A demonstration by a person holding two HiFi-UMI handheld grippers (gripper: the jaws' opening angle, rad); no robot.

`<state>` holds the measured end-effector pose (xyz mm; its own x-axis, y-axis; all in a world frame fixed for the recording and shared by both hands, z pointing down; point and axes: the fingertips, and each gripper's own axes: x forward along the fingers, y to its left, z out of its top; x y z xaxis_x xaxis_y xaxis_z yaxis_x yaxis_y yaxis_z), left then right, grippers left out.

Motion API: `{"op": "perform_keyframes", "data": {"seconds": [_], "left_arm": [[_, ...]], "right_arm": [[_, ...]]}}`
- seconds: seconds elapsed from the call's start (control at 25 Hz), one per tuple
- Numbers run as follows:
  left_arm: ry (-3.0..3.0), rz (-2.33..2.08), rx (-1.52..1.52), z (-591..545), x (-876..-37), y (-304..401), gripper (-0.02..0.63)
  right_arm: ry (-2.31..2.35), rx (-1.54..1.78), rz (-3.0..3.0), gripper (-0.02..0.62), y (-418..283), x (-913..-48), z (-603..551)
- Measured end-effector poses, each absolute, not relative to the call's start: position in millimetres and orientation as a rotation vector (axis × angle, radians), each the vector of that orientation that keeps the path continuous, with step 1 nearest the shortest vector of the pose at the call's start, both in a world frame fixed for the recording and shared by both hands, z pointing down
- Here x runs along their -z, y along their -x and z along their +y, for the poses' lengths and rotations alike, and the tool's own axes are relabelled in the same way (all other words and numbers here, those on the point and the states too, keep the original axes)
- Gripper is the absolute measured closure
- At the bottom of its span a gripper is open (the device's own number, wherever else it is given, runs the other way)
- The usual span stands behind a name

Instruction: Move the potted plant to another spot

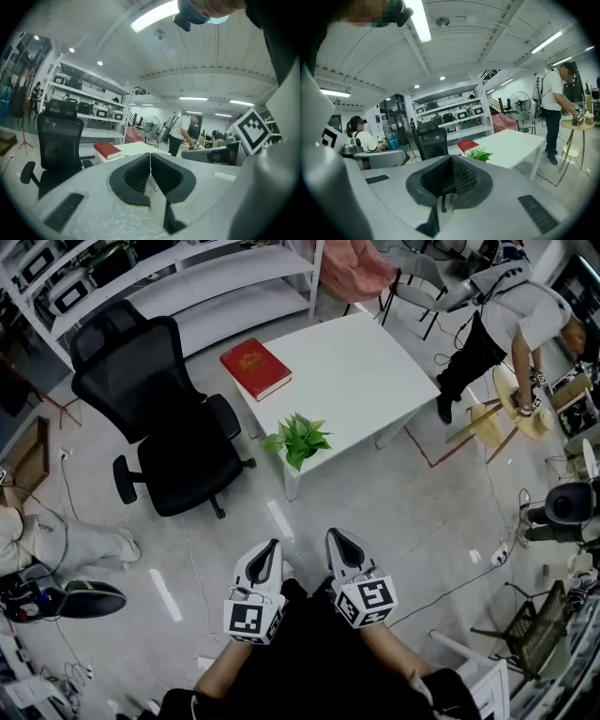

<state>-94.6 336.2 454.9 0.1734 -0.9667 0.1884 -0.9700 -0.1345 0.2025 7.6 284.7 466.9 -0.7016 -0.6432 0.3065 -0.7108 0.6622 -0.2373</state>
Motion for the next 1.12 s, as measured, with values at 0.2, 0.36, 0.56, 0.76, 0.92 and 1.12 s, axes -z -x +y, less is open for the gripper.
{"op": "perform_keyframes", "data": {"seconds": [0.2, 0.36, 0.56, 0.76, 0.92, 1.12], "left_arm": [[-2.215, -1.828, -0.009, 333.7, -458.3, 111.2, 0.588], [-2.213, -1.812, 0.01, 327.8, -462.7, 116.8, 0.588], [-2.222, -1.818, 0.015, 304.8, -463.7, 121.2, 0.588], [-2.214, -1.856, 0.012, 273.5, -464.7, 129.1, 0.588], [-2.199, -1.894, 0.004, 242.6, -461.4, 138.4, 0.588], [-2.144, -1.913, 0.012, 199.2, -467.2, 144.5, 0.588]], "right_arm": [[-1.158, -0.492, -2.624, 0.583, 3.1, -479.8, 278.0], [-1.189, -0.495, -2.597, 0.583, 5.5, -487.5, 266.9], [-1.195, -0.527, -2.593, 0.583, 12.1, -500.5, 240.5], [-1.173, -0.576, -2.586, 0.581, 19.6, -520.6, 203.4], [-1.138, -0.592, -2.561, 0.581, 26.6, -535.4, 170.1], [-1.084, -0.617, -2.495, 0.581, 30.0, -564.9, 129.7]]}}
